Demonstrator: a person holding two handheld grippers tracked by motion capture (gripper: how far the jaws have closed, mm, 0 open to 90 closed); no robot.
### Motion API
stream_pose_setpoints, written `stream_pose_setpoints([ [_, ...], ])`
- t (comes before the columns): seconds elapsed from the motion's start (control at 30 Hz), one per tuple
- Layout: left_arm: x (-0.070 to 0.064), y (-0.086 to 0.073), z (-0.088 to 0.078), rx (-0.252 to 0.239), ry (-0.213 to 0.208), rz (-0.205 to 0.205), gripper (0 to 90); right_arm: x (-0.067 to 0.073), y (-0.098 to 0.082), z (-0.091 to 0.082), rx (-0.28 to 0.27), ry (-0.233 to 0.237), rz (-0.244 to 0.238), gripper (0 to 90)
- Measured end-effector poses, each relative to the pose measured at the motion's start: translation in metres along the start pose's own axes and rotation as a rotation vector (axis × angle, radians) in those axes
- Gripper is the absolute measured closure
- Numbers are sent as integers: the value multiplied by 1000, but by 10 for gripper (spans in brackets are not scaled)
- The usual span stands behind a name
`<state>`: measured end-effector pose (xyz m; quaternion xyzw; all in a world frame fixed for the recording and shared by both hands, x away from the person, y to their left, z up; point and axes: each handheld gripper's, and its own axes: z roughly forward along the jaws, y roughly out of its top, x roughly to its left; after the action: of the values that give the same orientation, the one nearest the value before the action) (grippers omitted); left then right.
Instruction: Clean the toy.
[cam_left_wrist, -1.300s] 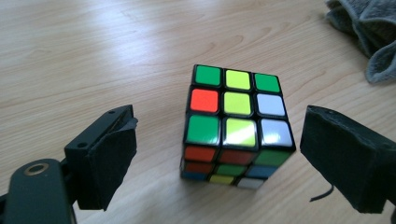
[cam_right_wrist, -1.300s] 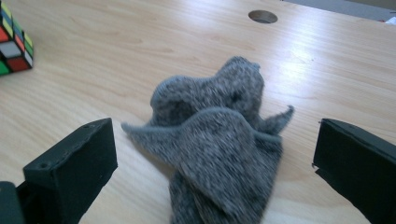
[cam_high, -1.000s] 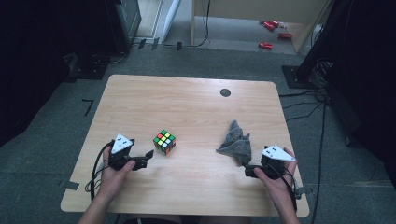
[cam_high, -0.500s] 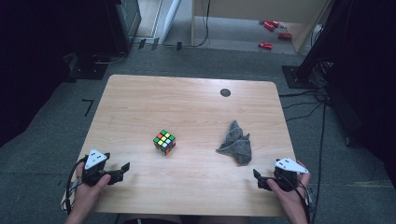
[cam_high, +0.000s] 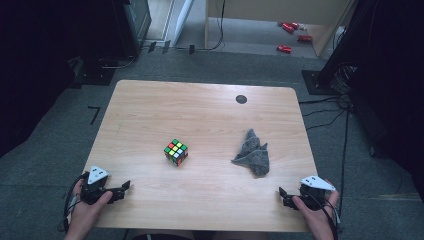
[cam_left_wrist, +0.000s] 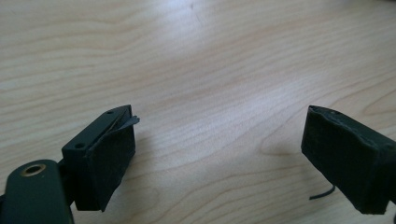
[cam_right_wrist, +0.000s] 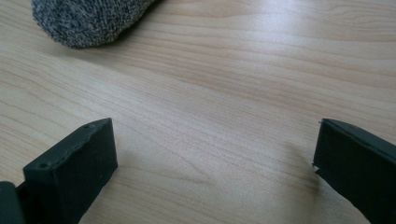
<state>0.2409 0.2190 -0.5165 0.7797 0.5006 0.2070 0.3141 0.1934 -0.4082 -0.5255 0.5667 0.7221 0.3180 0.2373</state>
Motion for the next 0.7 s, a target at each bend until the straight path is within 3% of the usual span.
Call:
stream_pose_setpoints([
  [0.23,-2,0,1,-8,2,2,105,-2,1,3,28,39,-21,0],
  [0.7,-1,0,1,-16,-1,-22,113,-2,1,3,30,27,-11,0],
])
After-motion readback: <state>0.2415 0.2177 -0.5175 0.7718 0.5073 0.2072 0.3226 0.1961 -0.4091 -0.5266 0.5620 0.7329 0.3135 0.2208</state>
